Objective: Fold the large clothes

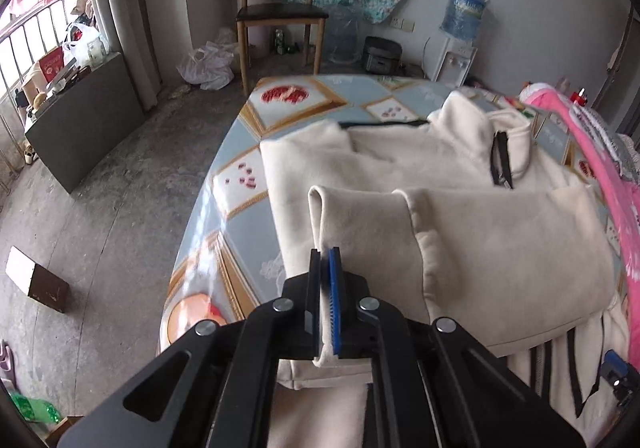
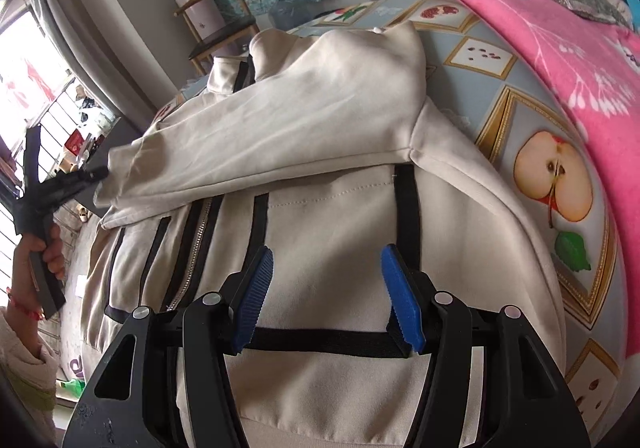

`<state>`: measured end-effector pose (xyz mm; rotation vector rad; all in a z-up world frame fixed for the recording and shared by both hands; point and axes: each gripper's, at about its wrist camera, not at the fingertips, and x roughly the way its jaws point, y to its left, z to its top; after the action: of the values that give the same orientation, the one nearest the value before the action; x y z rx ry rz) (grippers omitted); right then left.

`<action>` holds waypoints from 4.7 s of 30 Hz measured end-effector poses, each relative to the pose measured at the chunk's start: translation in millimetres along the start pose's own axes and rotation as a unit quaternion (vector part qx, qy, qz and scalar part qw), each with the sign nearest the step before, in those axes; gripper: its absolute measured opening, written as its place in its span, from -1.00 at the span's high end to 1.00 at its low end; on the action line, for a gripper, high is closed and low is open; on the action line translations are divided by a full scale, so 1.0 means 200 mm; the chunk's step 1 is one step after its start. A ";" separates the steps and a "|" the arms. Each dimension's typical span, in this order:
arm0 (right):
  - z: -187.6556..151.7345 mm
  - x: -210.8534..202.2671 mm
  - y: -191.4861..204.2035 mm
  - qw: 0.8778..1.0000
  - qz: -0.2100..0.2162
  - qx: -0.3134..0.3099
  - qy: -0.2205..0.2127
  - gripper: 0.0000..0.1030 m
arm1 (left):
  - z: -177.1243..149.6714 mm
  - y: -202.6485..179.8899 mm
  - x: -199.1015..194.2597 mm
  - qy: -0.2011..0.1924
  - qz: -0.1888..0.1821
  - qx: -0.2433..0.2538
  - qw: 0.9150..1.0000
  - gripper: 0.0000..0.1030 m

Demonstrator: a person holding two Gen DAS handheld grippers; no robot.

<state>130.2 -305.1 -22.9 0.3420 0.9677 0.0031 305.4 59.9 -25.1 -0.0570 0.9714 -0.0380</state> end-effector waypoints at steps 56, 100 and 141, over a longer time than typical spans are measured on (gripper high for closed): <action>0.56 0.46 0.17 0.980 -0.131 -0.144 0.040 0.06 | -0.13 -0.19 0.06 0.022 0.026 0.075 0.997 -0.12; -0.15 0.23 0.40 0.985 -0.111 -0.124 0.055 -0.87 | -0.67 -0.35 -0.17 -0.013 -0.043 0.108 0.993 -0.91; -0.13 0.26 0.42 0.984 -0.120 -0.113 0.067 -0.88 | -0.62 -0.36 -0.15 0.038 -0.047 0.123 0.991 -0.90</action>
<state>152.0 -210.7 -54.6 0.0140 1.1245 -0.0840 186.2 -13.1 -65.9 0.1261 1.0342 -0.2470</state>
